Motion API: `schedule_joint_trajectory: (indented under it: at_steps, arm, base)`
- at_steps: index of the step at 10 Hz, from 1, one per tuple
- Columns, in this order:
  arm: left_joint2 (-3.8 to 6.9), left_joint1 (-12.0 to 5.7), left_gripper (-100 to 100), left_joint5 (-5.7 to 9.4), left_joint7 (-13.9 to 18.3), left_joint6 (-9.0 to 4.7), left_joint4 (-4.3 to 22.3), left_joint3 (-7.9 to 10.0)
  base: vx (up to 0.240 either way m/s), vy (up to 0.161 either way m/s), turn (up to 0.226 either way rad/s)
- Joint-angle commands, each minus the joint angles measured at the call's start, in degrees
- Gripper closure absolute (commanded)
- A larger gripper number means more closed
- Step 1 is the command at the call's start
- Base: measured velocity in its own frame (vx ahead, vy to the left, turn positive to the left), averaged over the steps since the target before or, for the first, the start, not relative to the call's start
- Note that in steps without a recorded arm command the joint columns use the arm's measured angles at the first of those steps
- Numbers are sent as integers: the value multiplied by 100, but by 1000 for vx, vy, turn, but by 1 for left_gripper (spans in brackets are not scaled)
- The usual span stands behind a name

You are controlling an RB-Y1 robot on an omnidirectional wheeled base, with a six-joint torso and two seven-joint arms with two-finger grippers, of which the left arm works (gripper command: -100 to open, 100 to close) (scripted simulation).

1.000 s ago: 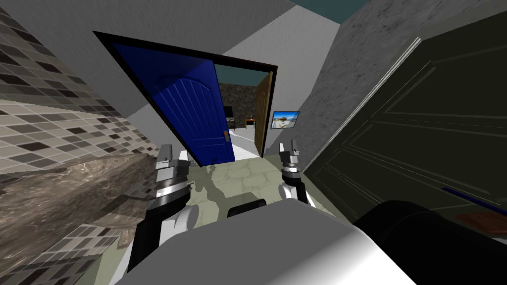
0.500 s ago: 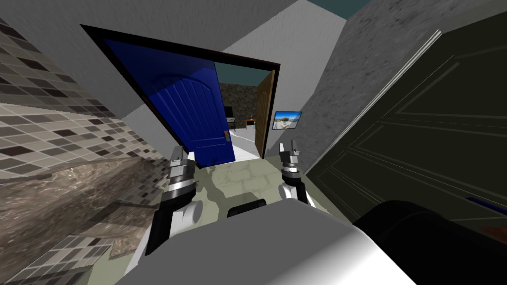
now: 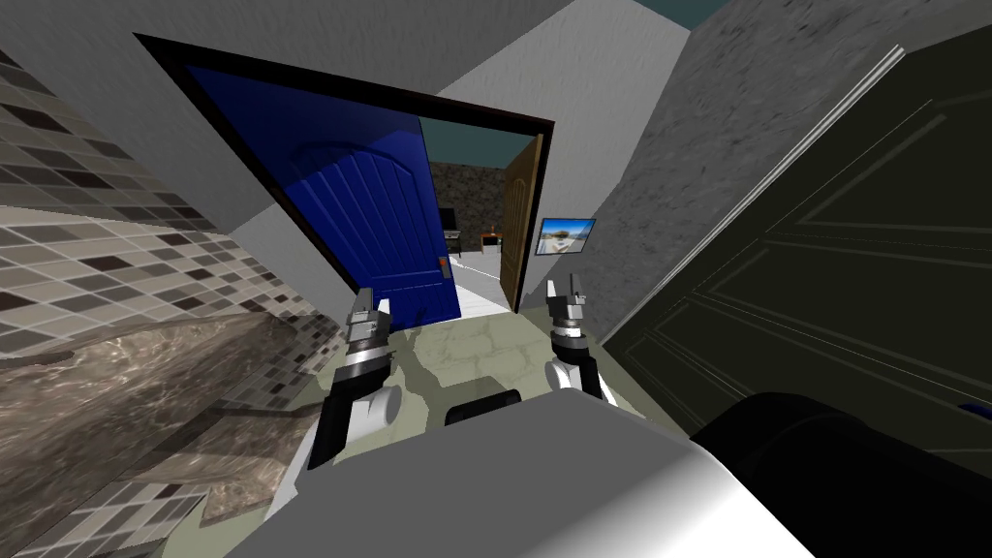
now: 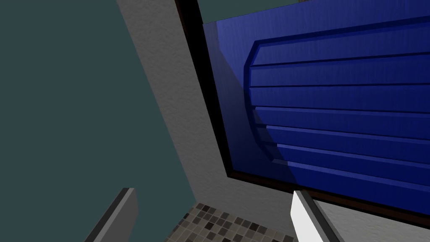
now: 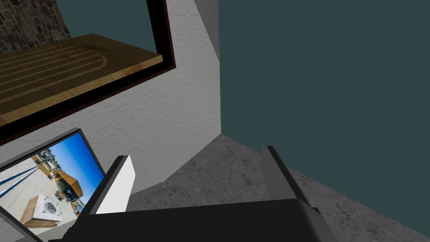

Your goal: Push the door open

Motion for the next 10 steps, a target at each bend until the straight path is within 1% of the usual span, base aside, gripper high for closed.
schedule_joint_trajectory:
  at_steps: [1, 6, 7, 9, 10]
  arm:
    - [14, -183, -100, 6, -14, -13, 286, 14]
    - [98, -711, -100, 68, -5, -58, 1160, 91]
    - [98, -711, -100, 68, -5, -58, 1209, 91]
    - [124, -940, -100, 95, -2, -78, 1604, 124]
    - [138, -1054, -100, 108, 0, -88, 1750, 141]
  base:
    - [105, 31, 1]
    - [99, 27, 0]
    - [64, 20, -2]
    - [56, 25, 1]
    - [90, 28, -1]
